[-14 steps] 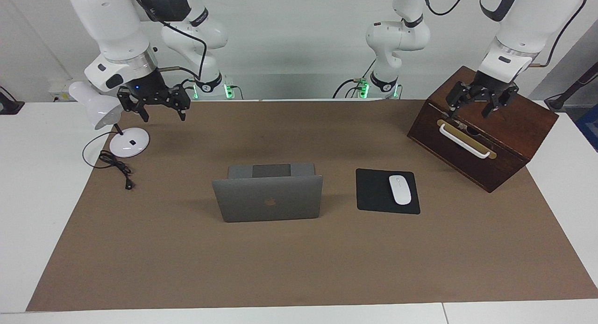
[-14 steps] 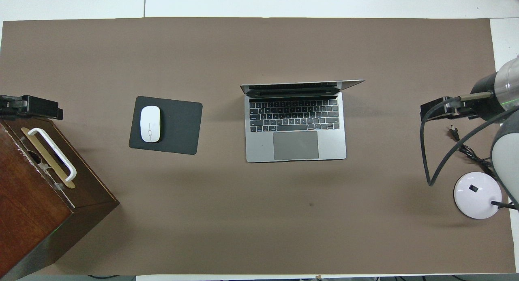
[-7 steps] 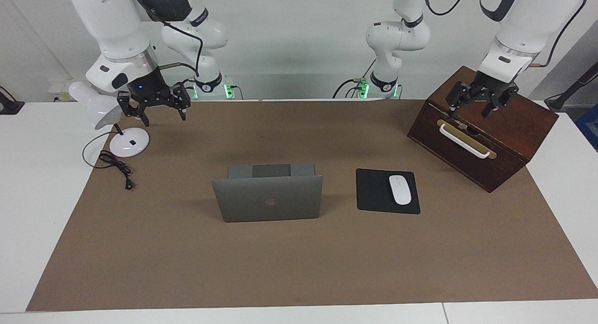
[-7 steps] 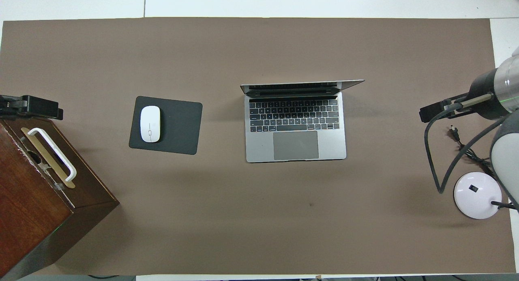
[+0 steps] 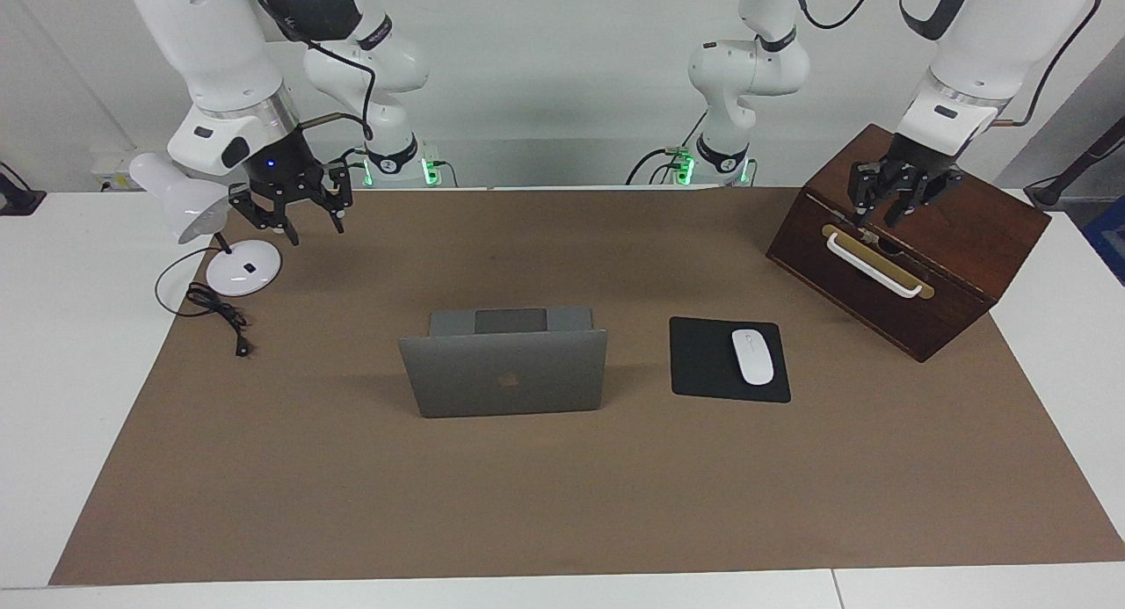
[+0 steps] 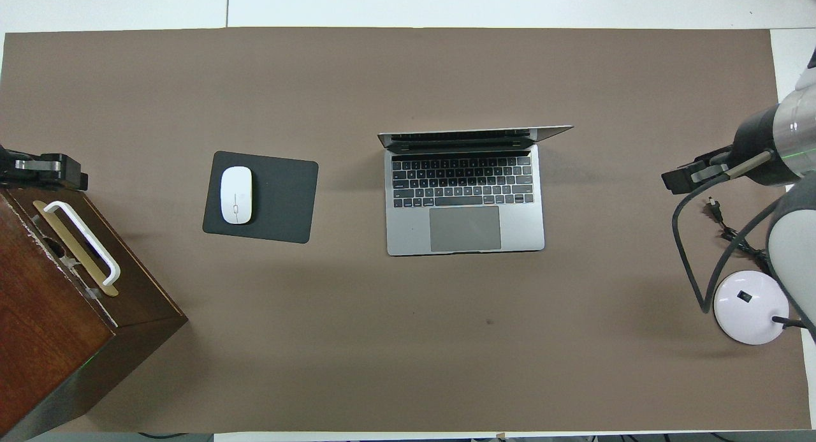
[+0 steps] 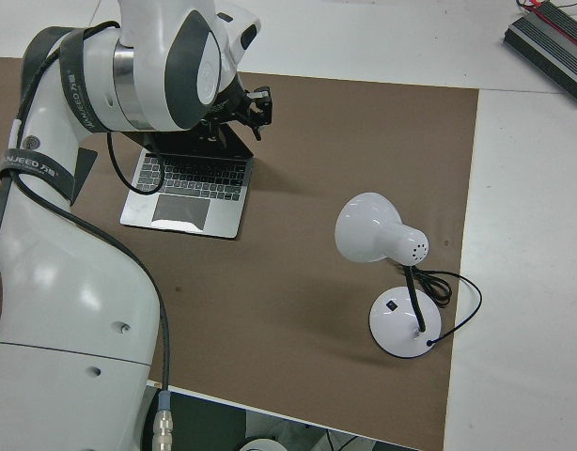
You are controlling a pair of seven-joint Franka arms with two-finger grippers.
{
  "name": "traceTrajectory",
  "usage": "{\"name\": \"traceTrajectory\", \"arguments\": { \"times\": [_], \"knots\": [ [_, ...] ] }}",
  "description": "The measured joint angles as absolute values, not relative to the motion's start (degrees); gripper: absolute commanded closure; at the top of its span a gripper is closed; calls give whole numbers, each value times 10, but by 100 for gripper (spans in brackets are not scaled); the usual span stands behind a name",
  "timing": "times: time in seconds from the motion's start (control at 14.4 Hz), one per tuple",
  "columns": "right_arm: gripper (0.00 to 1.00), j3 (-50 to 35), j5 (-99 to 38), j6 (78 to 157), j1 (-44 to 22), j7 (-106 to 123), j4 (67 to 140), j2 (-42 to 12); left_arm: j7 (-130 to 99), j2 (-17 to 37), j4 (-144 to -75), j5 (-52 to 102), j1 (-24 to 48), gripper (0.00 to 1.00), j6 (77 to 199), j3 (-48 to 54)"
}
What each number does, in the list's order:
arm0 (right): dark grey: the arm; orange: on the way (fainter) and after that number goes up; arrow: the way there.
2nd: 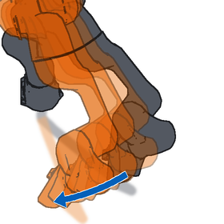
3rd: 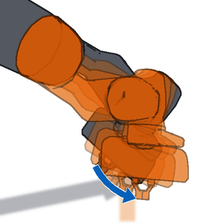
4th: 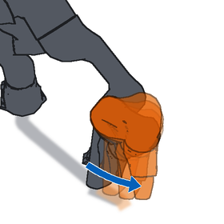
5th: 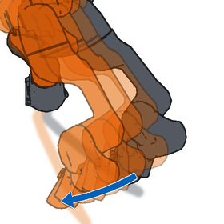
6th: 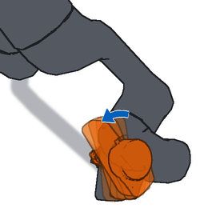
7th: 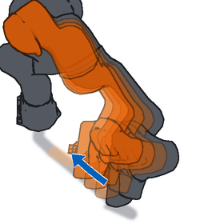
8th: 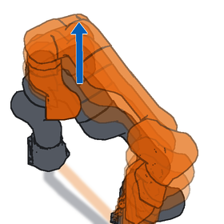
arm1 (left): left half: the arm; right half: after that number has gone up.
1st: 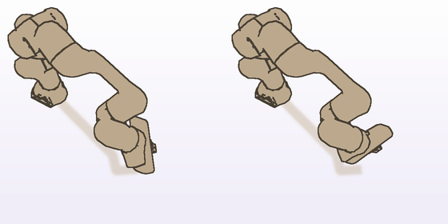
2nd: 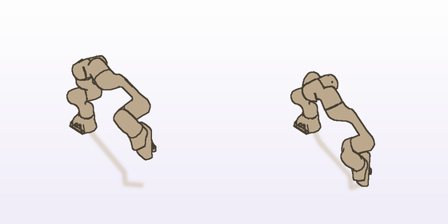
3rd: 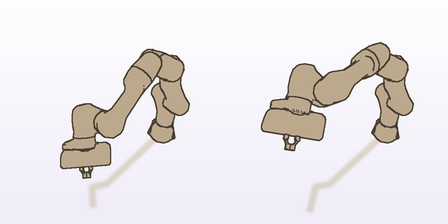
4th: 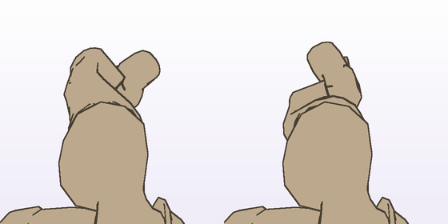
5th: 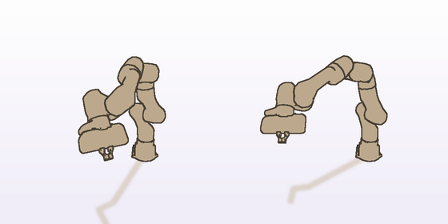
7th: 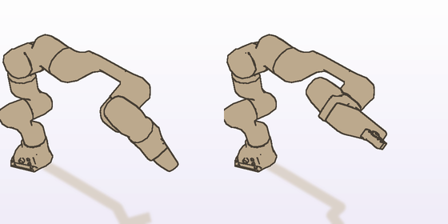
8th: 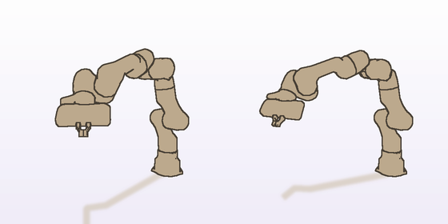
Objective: Close laptop with both arms
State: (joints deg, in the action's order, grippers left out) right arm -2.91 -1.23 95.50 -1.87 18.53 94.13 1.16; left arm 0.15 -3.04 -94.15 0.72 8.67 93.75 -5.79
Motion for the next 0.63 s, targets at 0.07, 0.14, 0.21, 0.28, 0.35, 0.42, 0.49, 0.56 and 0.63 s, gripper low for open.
{"name": "traceTrajectory", "arguments": {
  "times": [0.07,0.14,0.21,0.28,0.35,0.42,0.49,0.56,0.63],
  "knots": [
    [38,-31,-12,969,-19,234,942,11,-20,-30,-942,7,87,100,938,-57],
    [38,-32,-12,981,-19,284,943,11,-46,-30,-942,7,87,100,939,-55],
    [38,-32,-12,988,-19,324,945,9,-68,-30,-942,7,87,100,941,-52],
    [38,-32,-12,994,-19,349,946,8,-82,-30,-942,7,87,100,946,-48],
    [38,-32,-12,999,-19,365,946,7,-90,-30,-942,7,87,100,948,-45],
    [40,-32,-12,1003,-19,378,947,6,-95,-30,-941,7,87,100,950,-44],
    [44,-32,-12,1010,-19,392,947,3,-97,-30,-941,7,87,100,953,-44],
    [47,-32,-12,1019,-19,406,947,0,-99,-30,-941,7,87,100,957,-44],
    [48,-33,-12,1026,-20,414,948,-3,-100,-30,-941,7,87,100,959,-44]
  ]
}}
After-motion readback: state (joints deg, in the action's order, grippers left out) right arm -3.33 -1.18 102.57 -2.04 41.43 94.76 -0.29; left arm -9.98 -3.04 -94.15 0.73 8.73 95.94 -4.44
